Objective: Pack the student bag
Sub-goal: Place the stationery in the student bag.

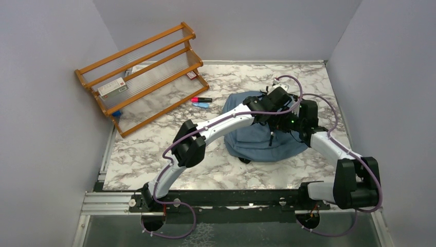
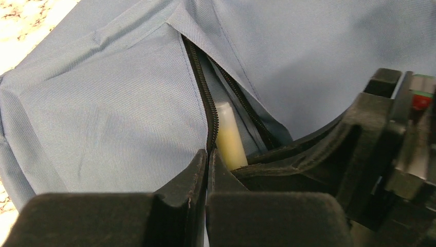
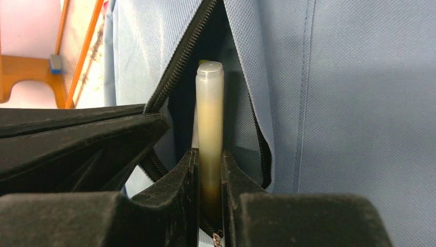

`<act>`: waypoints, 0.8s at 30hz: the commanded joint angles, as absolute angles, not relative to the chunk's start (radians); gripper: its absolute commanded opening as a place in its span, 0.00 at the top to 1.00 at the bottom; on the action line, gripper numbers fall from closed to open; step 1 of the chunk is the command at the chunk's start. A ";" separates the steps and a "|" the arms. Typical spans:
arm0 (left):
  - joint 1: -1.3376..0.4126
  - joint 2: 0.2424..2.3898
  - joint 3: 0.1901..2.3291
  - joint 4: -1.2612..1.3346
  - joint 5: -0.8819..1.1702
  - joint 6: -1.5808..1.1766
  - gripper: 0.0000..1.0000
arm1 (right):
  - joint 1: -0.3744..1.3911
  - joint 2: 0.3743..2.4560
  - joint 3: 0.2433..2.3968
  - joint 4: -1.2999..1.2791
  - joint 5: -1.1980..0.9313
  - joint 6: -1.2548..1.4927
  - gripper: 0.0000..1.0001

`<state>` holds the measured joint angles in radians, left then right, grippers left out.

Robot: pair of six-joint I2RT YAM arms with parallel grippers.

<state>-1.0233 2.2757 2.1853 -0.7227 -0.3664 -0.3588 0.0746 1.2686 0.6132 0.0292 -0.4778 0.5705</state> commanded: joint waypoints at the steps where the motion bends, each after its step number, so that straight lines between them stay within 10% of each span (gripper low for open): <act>1: -1.028 2.220 2.183 -0.712 -0.366 -0.365 1.00 | 0.071 1.311 0.606 0.066 -0.601 0.567 0.96; 13: -1.027 2.223 2.176 -0.710 -0.361 -0.365 1.00 | 0.071 1.300 0.636 0.041 -0.621 0.549 0.61; 24: -1.026 2.220 2.168 -0.709 -0.360 -0.363 1.00 | 0.071 1.133 0.650 -0.105 -0.449 0.547 0.57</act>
<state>-1.0233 2.2757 2.1780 -0.7235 -0.3641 -0.3588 0.0700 1.2133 0.6250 -0.0196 -0.5369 0.5476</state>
